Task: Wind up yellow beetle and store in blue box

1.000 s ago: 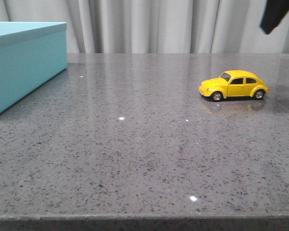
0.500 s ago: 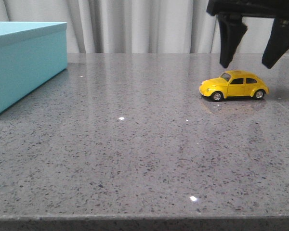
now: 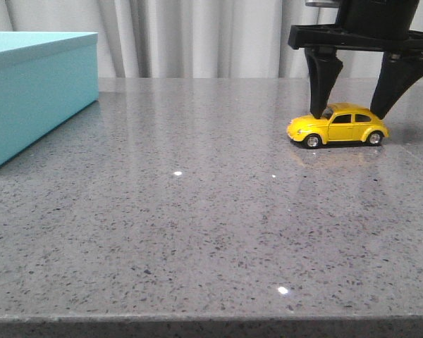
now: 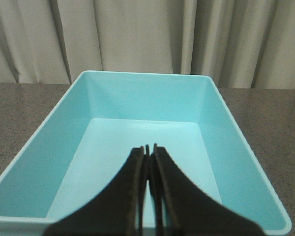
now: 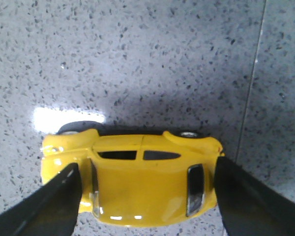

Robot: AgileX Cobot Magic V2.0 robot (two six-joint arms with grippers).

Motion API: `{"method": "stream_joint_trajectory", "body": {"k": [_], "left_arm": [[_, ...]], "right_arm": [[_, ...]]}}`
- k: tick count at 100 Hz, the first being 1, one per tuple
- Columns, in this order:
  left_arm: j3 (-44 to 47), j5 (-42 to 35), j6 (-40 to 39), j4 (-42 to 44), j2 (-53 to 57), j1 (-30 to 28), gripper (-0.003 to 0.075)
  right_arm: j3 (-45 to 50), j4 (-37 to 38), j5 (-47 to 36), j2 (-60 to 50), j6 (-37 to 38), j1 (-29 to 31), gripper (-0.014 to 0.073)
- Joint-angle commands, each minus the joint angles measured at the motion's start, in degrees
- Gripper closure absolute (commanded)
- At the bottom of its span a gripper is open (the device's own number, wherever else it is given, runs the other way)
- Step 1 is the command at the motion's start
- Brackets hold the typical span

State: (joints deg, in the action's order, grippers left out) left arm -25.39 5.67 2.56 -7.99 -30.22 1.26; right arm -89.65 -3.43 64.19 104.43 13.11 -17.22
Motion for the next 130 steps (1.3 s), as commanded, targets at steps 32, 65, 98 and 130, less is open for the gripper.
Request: {"method": "stream_joint_trajectory", "body": {"k": [32,65,98,130], "left_arm": [[-2.0,-5.7,-0.4,-0.5,-0.5,-0.1,0.0739],[-2.0,-5.7,-0.4,-0.5,-0.5,-0.1,0.0739],[-2.0,-5.7,-0.4,-0.5,-0.5,-0.1,0.0739],[-2.0,-5.7,-0.4,-0.5,-0.5,-0.1,0.0739]], "right_arm": [[-1.9,9.6,3.2,-2.2,2.2,2.1,0.0036],[-1.9,10.8,5.7,-2.4,2.3,9.9,0.0036],[-3.4,10.8,7.6,-8.3,2.2,8.5,0.0036],[-3.3,10.7,4.7,-16.8,1.9,3.7,0.0036]]}}
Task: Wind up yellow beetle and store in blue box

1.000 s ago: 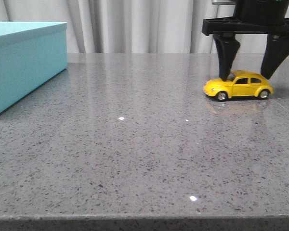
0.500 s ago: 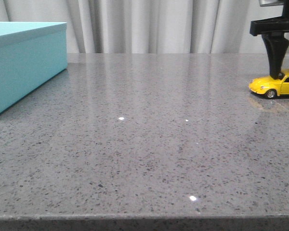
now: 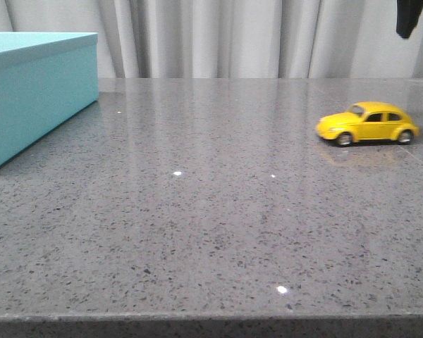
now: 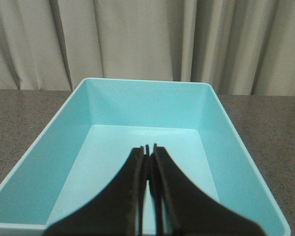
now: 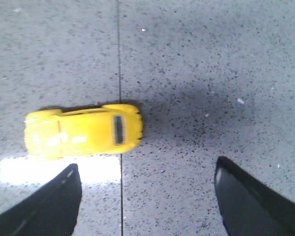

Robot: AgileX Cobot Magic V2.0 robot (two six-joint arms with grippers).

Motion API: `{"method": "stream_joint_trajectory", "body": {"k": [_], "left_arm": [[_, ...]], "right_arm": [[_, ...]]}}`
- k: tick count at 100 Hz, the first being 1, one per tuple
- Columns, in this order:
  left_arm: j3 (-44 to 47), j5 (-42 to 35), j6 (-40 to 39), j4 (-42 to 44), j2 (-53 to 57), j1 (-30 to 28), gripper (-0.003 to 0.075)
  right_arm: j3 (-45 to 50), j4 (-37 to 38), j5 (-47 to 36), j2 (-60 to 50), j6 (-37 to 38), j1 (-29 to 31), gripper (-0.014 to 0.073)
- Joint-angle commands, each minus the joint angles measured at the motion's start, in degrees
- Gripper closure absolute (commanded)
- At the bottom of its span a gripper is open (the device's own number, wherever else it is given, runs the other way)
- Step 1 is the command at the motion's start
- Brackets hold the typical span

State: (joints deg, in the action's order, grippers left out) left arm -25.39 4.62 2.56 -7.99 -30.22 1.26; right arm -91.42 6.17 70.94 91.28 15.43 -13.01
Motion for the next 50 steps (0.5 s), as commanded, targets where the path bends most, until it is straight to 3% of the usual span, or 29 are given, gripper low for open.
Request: {"method": "stream_joint_trajectory", "body": {"k": [1,50], "left_arm": [[-2.0,-4.6,-0.4,-0.5,-0.5,-0.1,0.0739],[-2.9,-2.6,-0.4,-0.5,-0.8,-0.1,0.0739]], "right_arm": [[-1.5,1.1,-2.2,-3.7,-0.4,-0.7,0.0036],[-1.4,0.4,-3.4,-11.0,-1.3,-1.0,0.0036]]}}
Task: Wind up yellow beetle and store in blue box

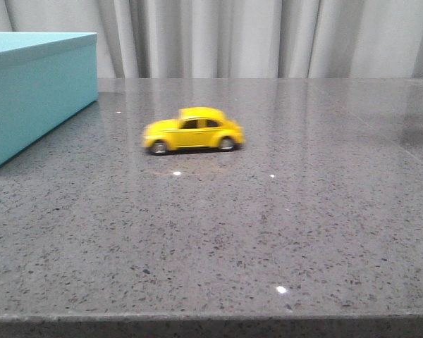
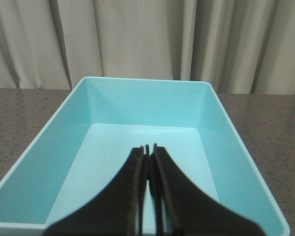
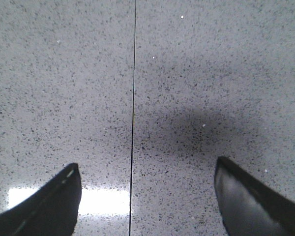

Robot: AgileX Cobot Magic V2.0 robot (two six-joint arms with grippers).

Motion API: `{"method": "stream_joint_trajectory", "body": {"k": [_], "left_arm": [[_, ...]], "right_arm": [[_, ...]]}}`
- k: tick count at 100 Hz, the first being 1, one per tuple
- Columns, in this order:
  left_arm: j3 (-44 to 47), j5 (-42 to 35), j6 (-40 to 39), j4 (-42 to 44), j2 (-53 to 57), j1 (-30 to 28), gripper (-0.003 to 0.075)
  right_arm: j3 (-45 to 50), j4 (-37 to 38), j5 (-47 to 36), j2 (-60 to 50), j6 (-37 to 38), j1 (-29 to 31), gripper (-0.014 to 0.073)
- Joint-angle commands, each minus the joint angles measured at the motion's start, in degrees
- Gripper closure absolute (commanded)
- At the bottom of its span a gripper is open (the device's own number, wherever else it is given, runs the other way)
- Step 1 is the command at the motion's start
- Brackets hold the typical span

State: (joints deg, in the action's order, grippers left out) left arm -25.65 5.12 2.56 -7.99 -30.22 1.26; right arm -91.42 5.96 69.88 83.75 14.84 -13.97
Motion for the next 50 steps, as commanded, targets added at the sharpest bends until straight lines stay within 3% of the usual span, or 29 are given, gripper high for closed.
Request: {"method": "stream_joint_trajectory", "body": {"k": [1,39,50], "left_arm": [[-2.7,-3.0,-0.4,-0.5,-1.0,-0.1,0.0739],[-16.6,13.0,2.2,-0.5,-11.5,1.1,0.0734],[-21.0,16.3,8.2,-0.5,-15.6,4.4,0.0639]], "right_arm": [[-1.4,0.6,-2.4,-3.8,-0.7,0.0,0.0036],[8.4,0.4,-8.5,-13.8,-0.7,0.0,0.0036],[11.1,-0.1,-9.7,-16.6,-0.7,0.0,0.0036]]}}
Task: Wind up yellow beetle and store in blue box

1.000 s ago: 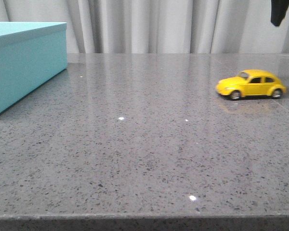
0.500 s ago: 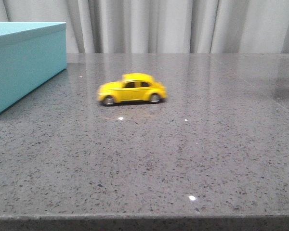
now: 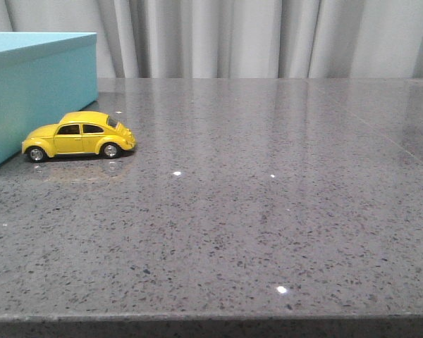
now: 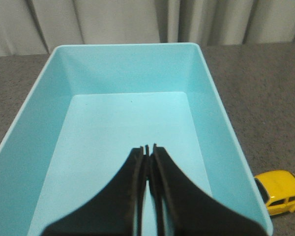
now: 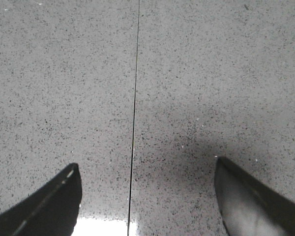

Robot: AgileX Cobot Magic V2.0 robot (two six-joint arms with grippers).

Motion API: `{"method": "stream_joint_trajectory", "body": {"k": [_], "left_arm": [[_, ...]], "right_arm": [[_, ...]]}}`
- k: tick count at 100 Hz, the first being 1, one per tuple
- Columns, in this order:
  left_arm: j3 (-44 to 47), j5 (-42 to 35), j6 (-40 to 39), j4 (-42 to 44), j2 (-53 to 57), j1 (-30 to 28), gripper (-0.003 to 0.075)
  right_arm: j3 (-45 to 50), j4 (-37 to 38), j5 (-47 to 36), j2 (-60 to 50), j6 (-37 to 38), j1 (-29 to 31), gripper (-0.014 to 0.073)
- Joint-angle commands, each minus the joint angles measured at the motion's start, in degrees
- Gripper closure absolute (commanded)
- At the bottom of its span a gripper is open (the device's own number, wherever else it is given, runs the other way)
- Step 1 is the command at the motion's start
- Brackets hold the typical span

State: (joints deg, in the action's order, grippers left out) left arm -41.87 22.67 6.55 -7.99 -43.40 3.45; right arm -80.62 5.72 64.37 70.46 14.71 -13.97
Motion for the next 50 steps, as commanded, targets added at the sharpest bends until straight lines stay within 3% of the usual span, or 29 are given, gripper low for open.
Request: {"method": "stream_joint_trajectory", "body": {"k": [1,15,27,35,50], "left_arm": [[-5.4,-1.0,4.5,-0.5,-2.6,2.5,0.0618],[-11.2,1.2,9.3,-0.5,-7.8,8.1,0.0363],[-16.6,3.8,11.3,-0.5,-12.6,12.5,0.0196],[-20.5,6.5,11.3,-0.1,-16.2,14.9,0.0145],[-28.6,13.3,15.9,0.5,-24.0,18.1,0.0142]], "right_arm": [[0.5,0.1,-4.2,-3.5,-0.5,0.0,0.0036],[1.3,-0.6,-4.1,-5.2,-0.5,0.0,0.0036],[1.3,-1.3,-4.1,-6.0,-0.5,0.0,0.0036],[1.3,-1.7,-4.1,-6.3,-0.5,0.0,0.0036],[1.3,-1.9,-4.1,-6.5,-0.5,0.0,0.0036]]}}
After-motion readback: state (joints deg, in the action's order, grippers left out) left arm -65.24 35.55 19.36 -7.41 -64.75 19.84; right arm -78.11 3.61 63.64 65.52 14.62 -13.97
